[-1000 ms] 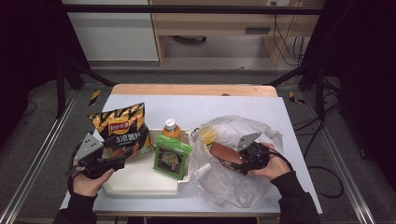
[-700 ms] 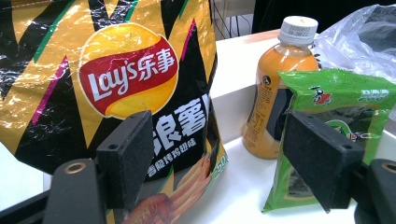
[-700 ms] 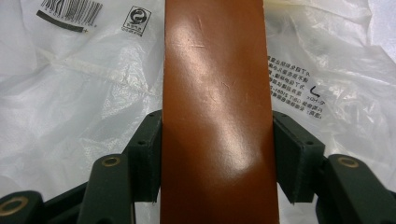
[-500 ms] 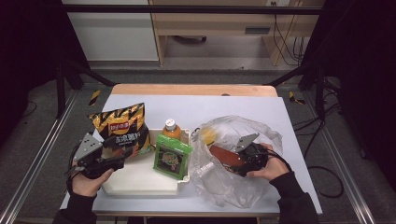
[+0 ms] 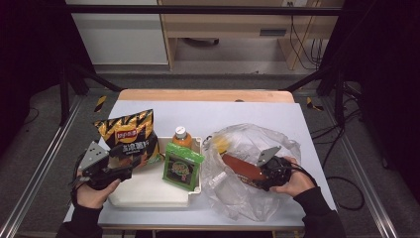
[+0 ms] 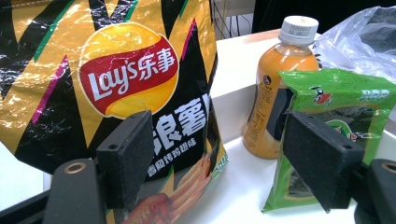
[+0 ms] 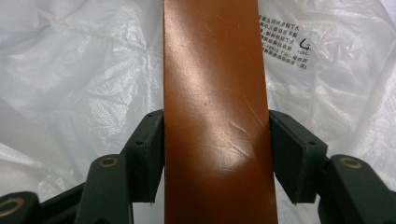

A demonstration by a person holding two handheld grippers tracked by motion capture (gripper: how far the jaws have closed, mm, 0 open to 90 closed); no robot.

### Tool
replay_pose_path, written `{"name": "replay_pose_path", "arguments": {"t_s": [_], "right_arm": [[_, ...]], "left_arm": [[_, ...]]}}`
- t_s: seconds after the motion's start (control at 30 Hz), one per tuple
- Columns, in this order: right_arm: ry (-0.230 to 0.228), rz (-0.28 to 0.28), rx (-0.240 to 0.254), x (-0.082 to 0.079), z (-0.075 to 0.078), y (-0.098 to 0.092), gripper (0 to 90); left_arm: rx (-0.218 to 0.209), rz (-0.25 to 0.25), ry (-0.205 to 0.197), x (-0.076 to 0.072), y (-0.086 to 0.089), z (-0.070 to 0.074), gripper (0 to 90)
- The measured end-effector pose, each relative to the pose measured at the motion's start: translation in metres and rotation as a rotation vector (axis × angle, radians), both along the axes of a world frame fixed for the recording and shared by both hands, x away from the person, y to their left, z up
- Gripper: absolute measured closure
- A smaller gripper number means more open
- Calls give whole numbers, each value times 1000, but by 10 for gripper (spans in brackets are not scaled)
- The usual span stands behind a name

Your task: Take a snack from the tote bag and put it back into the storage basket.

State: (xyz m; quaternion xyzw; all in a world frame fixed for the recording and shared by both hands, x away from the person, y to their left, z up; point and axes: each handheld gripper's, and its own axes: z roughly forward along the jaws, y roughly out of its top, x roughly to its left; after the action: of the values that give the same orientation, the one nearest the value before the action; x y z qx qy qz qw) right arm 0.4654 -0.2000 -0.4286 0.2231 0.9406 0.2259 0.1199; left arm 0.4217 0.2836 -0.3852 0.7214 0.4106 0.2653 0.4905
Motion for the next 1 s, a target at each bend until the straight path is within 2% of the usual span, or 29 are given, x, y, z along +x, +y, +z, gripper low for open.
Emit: {"name": "replay_pose_path", "arguments": {"t_s": [0.13, 0.23, 0.3, 0.37, 0.57, 0.7, 1.0], "right_arm": [[-7, 12, -10, 1, -1, 3, 423], [-4, 18, 3, 0, 1, 4, 437], [-26, 27, -5, 1, 3, 5, 439], [-32, 21, 12, 0, 5, 6, 439], [-70, 63, 58, -1, 16, 10, 439], [-83, 63, 78, 0, 22, 15, 439], [-89, 65, 96, 2, 26, 23, 439]], "left_arm": [[-1, -1, -1, 0, -1, 0, 241], [-2, 0, -1, 0, 0, 0, 241], [-1, 0, -1, 0, 0, 0, 241], [-1, 0, -1, 0, 0, 0, 241], [-2, 0, -1, 0, 0, 0, 241], [-1, 0, -1, 0, 0, 0, 241], [-3, 1, -2, 0, 1, 1, 241]]}}
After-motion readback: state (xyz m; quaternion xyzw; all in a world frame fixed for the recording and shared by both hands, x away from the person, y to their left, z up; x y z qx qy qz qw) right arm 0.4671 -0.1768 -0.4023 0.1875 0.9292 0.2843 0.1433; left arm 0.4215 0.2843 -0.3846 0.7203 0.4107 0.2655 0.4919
